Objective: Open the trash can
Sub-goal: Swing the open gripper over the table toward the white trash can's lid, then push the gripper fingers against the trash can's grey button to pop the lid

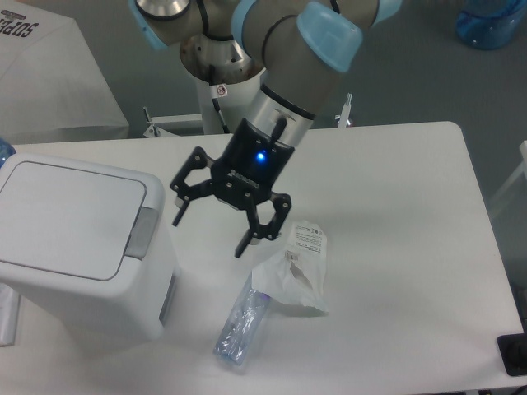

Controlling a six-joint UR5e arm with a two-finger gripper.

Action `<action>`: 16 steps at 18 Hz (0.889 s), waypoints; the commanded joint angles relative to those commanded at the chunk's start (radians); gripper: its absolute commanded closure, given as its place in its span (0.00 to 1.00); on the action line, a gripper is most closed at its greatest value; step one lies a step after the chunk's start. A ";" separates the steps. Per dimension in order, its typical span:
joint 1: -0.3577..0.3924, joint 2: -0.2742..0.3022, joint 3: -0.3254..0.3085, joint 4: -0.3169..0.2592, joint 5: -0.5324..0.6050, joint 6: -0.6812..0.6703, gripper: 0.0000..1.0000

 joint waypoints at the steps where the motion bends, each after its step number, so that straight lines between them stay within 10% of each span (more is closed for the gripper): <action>1: -0.005 -0.011 0.000 0.011 0.002 0.000 0.00; 16: -0.026 -0.045 -0.003 0.037 0.005 0.002 0.00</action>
